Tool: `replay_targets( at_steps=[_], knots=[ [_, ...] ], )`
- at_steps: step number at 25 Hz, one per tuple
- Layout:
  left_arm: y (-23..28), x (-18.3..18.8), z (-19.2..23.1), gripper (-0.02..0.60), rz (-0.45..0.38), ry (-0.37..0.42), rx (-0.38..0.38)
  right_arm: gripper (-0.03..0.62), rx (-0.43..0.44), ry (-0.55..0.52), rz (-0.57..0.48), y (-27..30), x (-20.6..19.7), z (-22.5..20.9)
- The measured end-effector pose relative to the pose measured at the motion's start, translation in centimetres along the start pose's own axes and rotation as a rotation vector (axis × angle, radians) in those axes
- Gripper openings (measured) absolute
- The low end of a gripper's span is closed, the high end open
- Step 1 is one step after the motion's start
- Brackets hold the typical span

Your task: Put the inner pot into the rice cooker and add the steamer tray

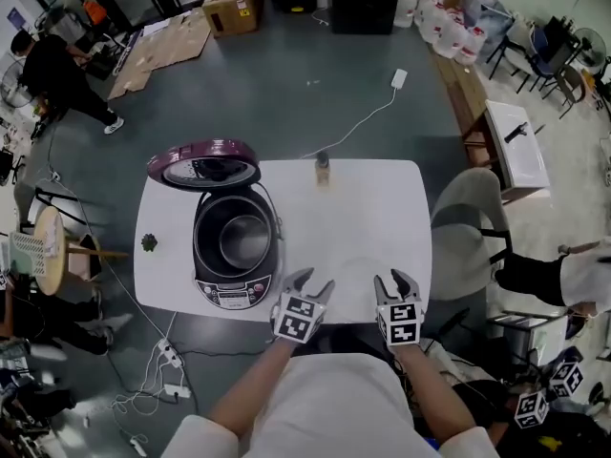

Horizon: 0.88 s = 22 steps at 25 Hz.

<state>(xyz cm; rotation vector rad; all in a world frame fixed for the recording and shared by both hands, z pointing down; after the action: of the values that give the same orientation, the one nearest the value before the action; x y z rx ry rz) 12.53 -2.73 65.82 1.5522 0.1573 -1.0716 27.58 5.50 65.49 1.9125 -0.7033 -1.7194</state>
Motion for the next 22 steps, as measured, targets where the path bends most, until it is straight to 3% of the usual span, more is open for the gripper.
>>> replay_targets(
  at_steps=[12,22],
  knots=[
    [6.6,-5.8,-2.5,0.240,0.132,0.012,-0.010,0.170,0.004,0.042,0.145,2.4,-8.6,-3.9],
    [11.5,-11.8,-2.8,0.242,0.265,0.000,0.031,0.170,0.001,0.070,0.291,5.3,-16.0,-6.7]
  ],
)
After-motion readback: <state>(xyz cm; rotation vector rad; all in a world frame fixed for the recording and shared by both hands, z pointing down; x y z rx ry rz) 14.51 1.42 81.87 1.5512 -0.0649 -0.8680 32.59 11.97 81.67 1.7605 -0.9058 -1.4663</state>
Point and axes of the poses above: the fingertips, and each gripper's own axes: y forward along the fingers, z to its left, x out of its top, the point moved 3 cm from there along -y, backward along the fingers, and after that the axes turned 8 degrees about x, right-handed, at the moved point
